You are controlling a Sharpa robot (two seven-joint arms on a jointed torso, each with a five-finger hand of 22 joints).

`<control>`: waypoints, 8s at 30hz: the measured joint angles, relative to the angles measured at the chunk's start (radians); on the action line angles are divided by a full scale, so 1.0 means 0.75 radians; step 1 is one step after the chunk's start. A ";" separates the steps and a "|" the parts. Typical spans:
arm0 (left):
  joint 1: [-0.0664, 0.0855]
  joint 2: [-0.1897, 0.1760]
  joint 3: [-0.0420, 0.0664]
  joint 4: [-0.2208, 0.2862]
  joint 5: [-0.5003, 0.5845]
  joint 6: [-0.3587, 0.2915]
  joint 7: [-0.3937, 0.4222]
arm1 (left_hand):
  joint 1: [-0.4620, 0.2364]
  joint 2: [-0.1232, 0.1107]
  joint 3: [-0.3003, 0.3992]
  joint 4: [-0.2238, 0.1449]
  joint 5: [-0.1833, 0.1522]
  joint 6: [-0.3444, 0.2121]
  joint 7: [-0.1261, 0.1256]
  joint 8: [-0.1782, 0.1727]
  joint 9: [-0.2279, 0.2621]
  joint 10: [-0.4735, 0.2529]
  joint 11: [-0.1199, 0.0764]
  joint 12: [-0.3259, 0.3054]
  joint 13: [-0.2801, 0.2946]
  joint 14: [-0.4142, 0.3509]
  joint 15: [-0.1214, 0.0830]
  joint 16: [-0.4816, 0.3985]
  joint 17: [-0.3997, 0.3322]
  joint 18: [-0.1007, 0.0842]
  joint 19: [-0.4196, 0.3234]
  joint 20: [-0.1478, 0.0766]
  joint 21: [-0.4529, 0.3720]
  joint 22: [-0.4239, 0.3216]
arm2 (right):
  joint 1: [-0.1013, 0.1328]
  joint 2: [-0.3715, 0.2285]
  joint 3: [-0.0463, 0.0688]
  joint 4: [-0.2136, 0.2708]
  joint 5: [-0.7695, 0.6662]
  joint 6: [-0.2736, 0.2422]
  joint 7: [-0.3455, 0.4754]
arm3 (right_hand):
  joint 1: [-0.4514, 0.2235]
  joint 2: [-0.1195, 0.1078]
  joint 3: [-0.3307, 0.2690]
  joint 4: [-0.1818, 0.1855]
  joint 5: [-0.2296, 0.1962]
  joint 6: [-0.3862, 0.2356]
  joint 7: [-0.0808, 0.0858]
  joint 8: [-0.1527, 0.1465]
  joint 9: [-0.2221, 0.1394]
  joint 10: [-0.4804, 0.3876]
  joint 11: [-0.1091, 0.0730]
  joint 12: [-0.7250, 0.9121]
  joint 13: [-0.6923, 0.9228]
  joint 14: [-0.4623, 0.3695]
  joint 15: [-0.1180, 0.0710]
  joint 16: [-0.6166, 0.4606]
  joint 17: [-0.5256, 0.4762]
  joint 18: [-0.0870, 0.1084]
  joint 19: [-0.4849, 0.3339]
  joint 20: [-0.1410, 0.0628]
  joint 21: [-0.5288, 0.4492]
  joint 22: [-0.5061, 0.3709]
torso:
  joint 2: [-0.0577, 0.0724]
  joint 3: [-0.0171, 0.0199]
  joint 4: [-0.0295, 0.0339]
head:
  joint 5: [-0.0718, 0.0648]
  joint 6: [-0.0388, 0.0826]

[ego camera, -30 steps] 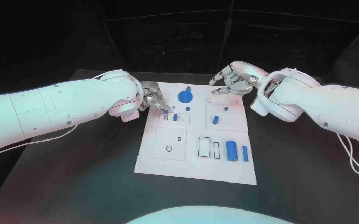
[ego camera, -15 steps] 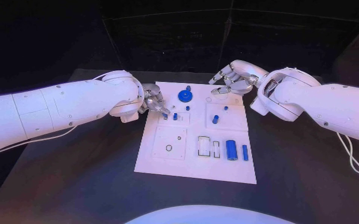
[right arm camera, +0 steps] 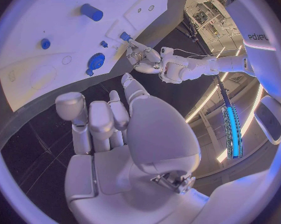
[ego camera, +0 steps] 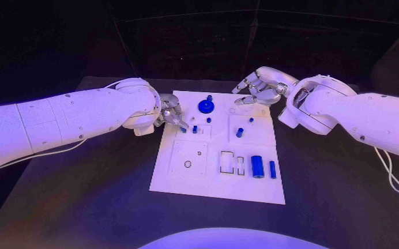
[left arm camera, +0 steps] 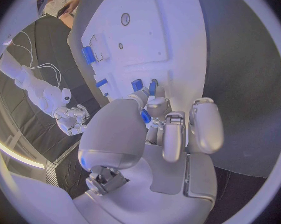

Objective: Assemble the parts on the task board

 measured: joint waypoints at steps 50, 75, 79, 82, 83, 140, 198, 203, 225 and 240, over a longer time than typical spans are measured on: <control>-0.001 0.044 -0.001 -0.057 -0.010 0.055 -0.019 | -0.078 -0.062 0.134 -0.061 0.005 0.015 -0.005 0.036 0.015 0.013 -0.012 0.000 0.002 0.000 0.000 0.000 0.000 0.000 0.004 -0.004 0.000 0.013 | 0.000 -0.002 0.000 0.005 0.000 0.001 0.000 | 0.000 0.000 -0.003 0.003 0.000 0.000 0.000 0.000 0.000 0.000 0.000 0.000 0.000 0.000 0.000 0.000 0.000 0.000 0.000 0.000 0.000 0.000 | 0.000 0.0001 -0.0006 | -0.005 -0.014; -0.007 0.043 -0.003 -0.040 -0.018 0.031 -0.020 | -0.137 -0.099 0.160 -0.087 0.011 0.044 -0.019 0.075 0.042 0.046 -0.027 0.033 0.045 -0.005 -0.015 0.000 0.000 0.000 0.013 -0.013 0.024 0.047 | 0.000 -0.004 0.000 0.006 0.000 0.001 0.000 | 0.000 0.000 -0.003 0.003 0.000 0.000 0.000 0.000 0.000 0.000 0.000 0.000 0.000 0.000 0.000 0.000 0.000 0.000 0.000 0.000 0.000 0.000 | 0.000 -0.0008 0.0013 | -0.003 -0.016; -0.008 0.044 -0.004 -0.040 -0.019 0.029 -0.020 | -0.154 -0.100 0.161 -0.088 0.011 0.051 -0.026 0.077 0.043 0.053 -0.024 0.033 0.049 0.000 -0.019 0.000 0.000 0.000 0.017 -0.017 0.024 0.052 | 0.000 -0.004 0.000 0.006 0.000 0.001 0.000 | 0.000 0.000 -0.003 0.003 0.000 0.000 0.000 0.000 0.000 0.000 0.000 0.000 0.000 0.000 0.000 0.000 0.000 0.000 0.000 0.000 0.000 0.000 | 0.000 -0.0005 0.0013 | -0.002 -0.017; -0.009 0.044 -0.004 -0.040 -0.019 0.027 -0.020 | -0.170 -0.102 0.151 -0.078 0.011 0.068 -0.034 0.077 0.046 0.060 -0.032 0.042 0.056 0.000 -0.019 0.000 0.000 0.000 0.017 -0.017 0.030 0.056 | 0.000 -0.004 0.000 0.006 0.000 0.001 0.000 | 0.000 0.000 -0.003 0.003 0.000 0.000 0.000 0.000 0.000 0.000 0.000 0.000 0.000 0.000 0.000 0.000 0.000 0.000 0.000 0.000 0.000 0.000 | 0.000 -0.0004 0.0013 | -0.002 -0.018; -0.009 0.044 -0.005 -0.040 -0.019 0.026 -0.021 | -0.177 -0.104 0.148 -0.075 0.011 0.070 -0.036 0.077 0.048 0.060 -0.032 0.042 0.056 0.000 -0.019 0.000 0.000 0.000 0.017 -0.017 0.030 0.058 | 0.000 -0.004 0.000 0.006 0.000 0.001 0.000 | 0.000 0.000 -0.003 0.003 0.000 0.000 0.000 0.000 0.000 0.000 0.000 0.000 0.000 0.000 0.000 0.000 0.000 0.000 0.000 0.000 0.000 0.000 | 0.000 -0.0004 0.0013 | -0.002 -0.019; -0.009 0.020 -0.005 -0.042 0.141 -0.323 0.426 | 0.032 -0.015 -0.299 0.022 0.017 -0.173 0.136 -0.222 -0.140 -0.526 0.136 -0.501 -0.506 -0.083 0.103 -0.333 -0.143 0.105 -0.326 0.075 -0.648 -0.624 | 0.000 -0.007 0.000 -0.004 0.000 -0.006 0.003 | 0.000 0.000 -0.007 0.007 0.014 0.000 0.000 0.000 0.000 0.000 0.000 0.000 -0.006 0.000 0.000 -0.005 -0.006 0.000 0.000 0.000 -0.005 -0.006 | -0.001 0.0008 0.0006 | -0.014 -0.002; -0.076 0.326 -0.006 -0.381 -0.538 -0.235 0.797 | 0.130 -0.184 -0.010 -0.193 0.017 0.210 0.110 -0.672 -0.529 -0.245 0.131 -1.208 -1.144 -0.005 0.095 -0.314 -0.272 0.093 -0.048 0.072 -0.465 -0.410 | 0.000 -0.002 0.000 -0.003 -0.003 -0.038 -0.021 | -0.005 0.005 -0.003 0.011 0.058 0.000 0.000 0.000 0.000 0.000 0.000 0.000 -0.008 0.000 0.000 -0.011 -0.002 0.000 0.005 -0.005 -0.005 -0.007 | 0.001 0.0008 0.0005 | -0.040 0.018; -0.078 0.333 -0.007 -0.392 -0.553 -0.226 0.787 | 0.136 -0.178 -0.006 -0.197 0.017 0.210 0.110 -0.672 -0.530 -0.245 0.131 -1.218 -1.145 -0.005 0.095 -0.314 -0.272 0.093 -0.040 0.073 -0.456 -0.401 | 0.000 -0.002 0.000 -0.002 -0.003 -0.038 -0.022 | -0.005 0.005 -0.003 0.011 0.058 0.000 0.000 0.000 0.000 0.000 0.000 0.000 -0.008 0.000 0.000 -0.011 -0.002 0.000 0.005 -0.005 -0.005 -0.007 | 0.001 0.0005 0.0005 | -0.040 0.018; -0.078 0.352 -0.001 -0.417 -0.573 -0.197 0.772 | 0.135 -0.128 0.056 -0.217 0.017 0.300 0.087 -0.678 -0.529 -0.135 0.106 -1.232 -1.138 -0.004 0.075 -0.309 -0.287 0.094 -0.026 0.059 -0.421 -0.357 | 0.000 -0.002 0.000 0.002 -0.004 -0.038 -0.022 | -0.005 0.005 0.001 0.015 0.058 0.000 0.000 0.000 0.000 0.000 0.000 0.000 -0.008 0.000 0.000 -0.011 0.000 0.000 0.005 -0.005 -0.005 -0.007 | 0.001 0.0005 0.0006 | -0.046 0.012; -0.087 0.333 -0.006 -0.409 -0.574 -0.282 0.785 | 0.137 -0.113 0.082 -0.233 0.016 0.319 0.091 -0.677 -0.526 -0.124 0.104 -1.242 -1.137 0.000 0.071 -0.304 -0.291 0.073 -0.022 0.055 -0.390 -0.319 | 0.000 -0.002 0.000 0.001 -0.004 -0.038 -0.022 | -0.005 0.005 0.001 0.015 0.058 0.000 0.000 0.000 0.000 0.000 0.000 0.000 -0.008 0.000 0.000 -0.011 -0.001 0.000 0.005 -0.005 -0.005 -0.007 | 0.000 0.0000 0.0020 | -0.046 0.018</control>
